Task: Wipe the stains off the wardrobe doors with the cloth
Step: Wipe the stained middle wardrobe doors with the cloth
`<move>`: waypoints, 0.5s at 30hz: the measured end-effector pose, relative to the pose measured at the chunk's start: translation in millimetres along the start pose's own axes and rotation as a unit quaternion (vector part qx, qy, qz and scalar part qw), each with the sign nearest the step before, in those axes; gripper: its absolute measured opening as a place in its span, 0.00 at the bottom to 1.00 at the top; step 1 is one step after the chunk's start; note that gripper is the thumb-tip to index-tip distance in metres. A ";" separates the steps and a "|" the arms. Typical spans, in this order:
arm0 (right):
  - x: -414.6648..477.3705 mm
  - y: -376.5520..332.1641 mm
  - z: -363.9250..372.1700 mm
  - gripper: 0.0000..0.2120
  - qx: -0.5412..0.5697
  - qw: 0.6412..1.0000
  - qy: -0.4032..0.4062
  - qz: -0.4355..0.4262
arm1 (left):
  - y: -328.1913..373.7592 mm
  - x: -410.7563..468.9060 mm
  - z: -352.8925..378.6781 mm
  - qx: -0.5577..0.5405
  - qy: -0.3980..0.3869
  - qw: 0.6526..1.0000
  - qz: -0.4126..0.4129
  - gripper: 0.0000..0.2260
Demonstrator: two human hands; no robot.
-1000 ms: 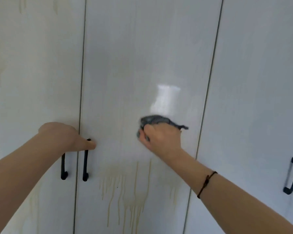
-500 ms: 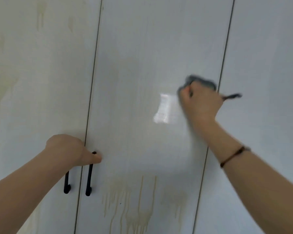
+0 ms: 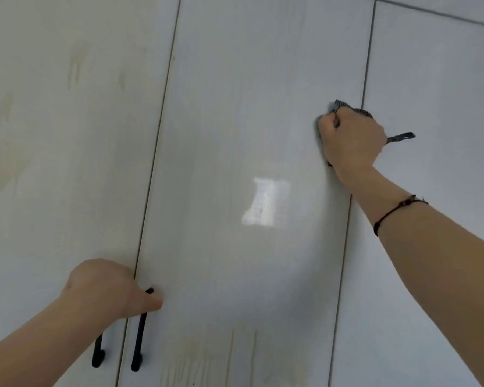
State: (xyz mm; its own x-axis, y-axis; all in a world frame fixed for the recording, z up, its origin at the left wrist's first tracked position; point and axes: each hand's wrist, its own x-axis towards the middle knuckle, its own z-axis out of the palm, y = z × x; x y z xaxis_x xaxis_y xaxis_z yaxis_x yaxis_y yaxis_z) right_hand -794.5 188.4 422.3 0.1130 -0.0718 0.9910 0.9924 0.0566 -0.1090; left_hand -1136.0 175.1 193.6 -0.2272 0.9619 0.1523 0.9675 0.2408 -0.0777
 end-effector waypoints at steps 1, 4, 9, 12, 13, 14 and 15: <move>20.5 -8.1 5.3 0.13 -0.001 1.000 0.008 0.013 | -0.5 3.4 -2.9 -0.008 0.009 1.000 0.001 0.31; 46.7 -26.9 10.9 0.12 0.005 0.999 0.032 0.031 | -1.0 7.5 -14.2 -0.001 0.006 1.000 0.000 0.32; 9.5 -33.8 12.3 0.12 0.000 1.000 0.009 -0.025 | -0.8 2.7 -16.3 0.018 -0.013 1.000 -0.006 0.36; -32.7 -24.8 12.5 0.14 -0.001 0.997 0.010 -0.070 | -0.7 1.5 -14.4 0.017 -0.003 1.000 -0.022 0.40; -48.2 -18.2 11.1 0.14 0.006 0.997 0.011 -0.080 | 0.6 0.8 -13.2 0.018 0.000 0.999 -0.026 0.41; -63.1 -10.7 10.0 0.14 0.017 0.996 0.017 -0.090 | 1.5 -1.2 -11.8 0.014 0.002 0.999 -0.031 0.41; -77.1 -4.1 8.0 0.15 0.027 0.994 0.022 -0.102 | 2.4 -1.8 -10.8 0.008 0.001 0.999 -0.036 0.41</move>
State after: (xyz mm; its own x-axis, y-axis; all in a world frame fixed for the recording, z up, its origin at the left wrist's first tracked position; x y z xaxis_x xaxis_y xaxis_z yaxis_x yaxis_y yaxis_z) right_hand -807.7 201.7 347.0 -0.0876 -0.1313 0.9875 0.9910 0.0891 0.0998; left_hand -1132.1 172.5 203.7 -0.2950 0.9419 0.1607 0.9471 0.3105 -0.0815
